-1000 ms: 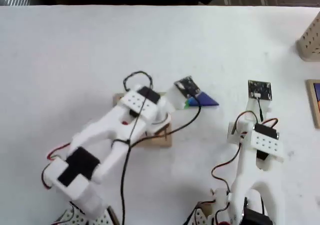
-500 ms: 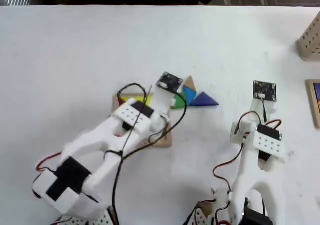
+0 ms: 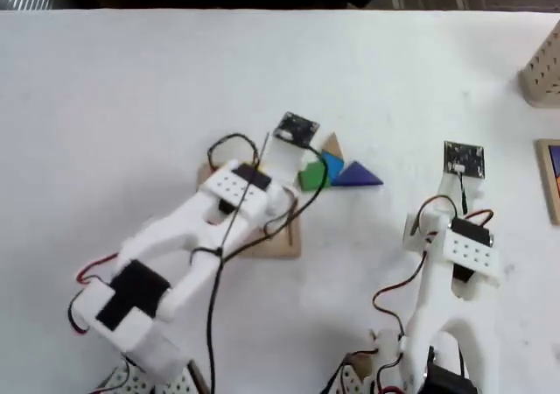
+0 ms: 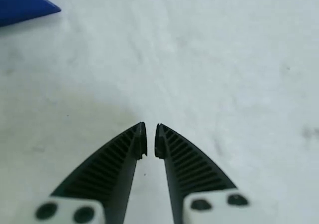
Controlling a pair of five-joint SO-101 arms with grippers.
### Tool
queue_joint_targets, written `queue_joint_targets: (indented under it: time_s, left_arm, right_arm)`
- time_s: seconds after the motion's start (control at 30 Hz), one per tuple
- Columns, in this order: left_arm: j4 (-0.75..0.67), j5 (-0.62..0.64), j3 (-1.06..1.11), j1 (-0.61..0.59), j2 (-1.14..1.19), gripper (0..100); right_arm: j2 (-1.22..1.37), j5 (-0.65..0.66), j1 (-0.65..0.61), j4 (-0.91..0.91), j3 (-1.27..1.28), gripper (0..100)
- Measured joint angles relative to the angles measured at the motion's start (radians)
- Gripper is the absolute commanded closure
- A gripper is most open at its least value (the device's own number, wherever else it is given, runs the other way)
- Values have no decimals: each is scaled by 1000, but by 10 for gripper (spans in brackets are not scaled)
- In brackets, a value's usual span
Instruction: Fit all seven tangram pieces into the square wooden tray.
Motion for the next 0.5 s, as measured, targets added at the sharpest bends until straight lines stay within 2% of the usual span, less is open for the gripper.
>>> queue_joint_targets:
  time_s: [0.27, 0.5]
  left_arm:
    - [26, -11, -120, -6, 84, 977]
    - [26, -40, -133, -9, 94, 977]
  right_arm:
    - [0, 0, 0, 0, 0, 954]
    - [0, 0, 0, 0, 0, 954]
